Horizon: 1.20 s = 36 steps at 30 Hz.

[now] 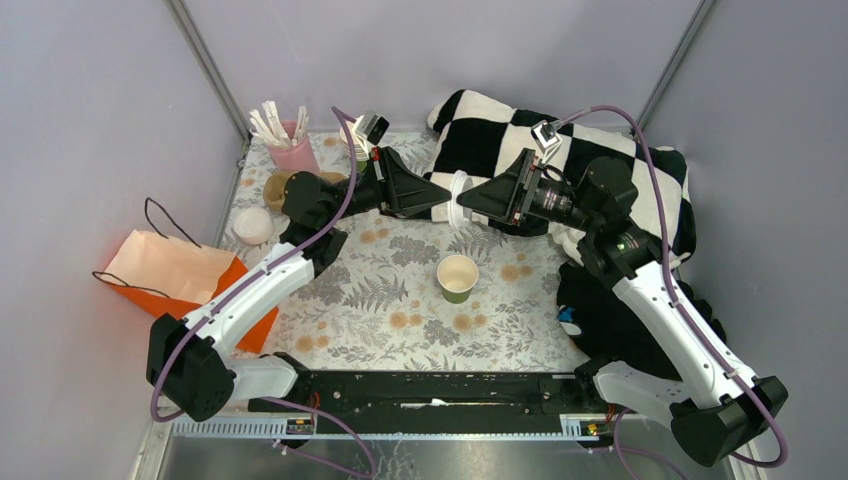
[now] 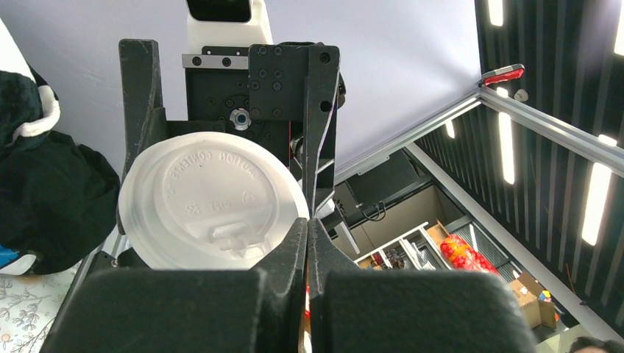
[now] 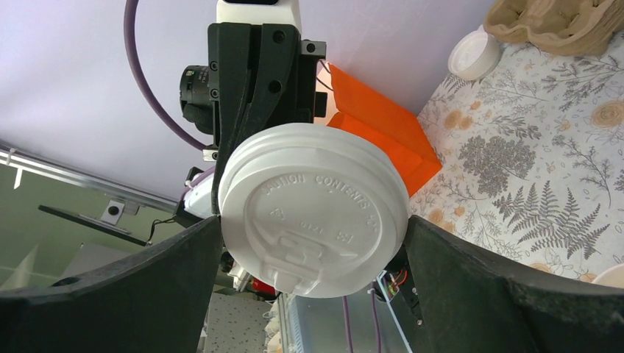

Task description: Pack the takeout coffee

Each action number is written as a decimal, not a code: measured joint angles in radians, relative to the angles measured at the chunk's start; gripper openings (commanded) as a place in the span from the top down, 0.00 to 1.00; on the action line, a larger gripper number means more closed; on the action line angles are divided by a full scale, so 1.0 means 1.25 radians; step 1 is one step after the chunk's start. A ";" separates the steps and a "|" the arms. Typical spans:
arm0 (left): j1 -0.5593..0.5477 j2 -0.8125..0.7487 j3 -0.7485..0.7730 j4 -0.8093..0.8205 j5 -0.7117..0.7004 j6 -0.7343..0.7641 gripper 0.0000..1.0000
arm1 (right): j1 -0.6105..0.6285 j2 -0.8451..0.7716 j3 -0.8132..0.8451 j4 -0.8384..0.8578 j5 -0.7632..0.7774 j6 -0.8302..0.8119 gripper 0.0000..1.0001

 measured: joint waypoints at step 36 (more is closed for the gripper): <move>-0.008 0.005 0.006 -0.016 0.000 0.004 1.00 | 0.000 0.000 -0.004 -0.011 0.001 0.002 0.04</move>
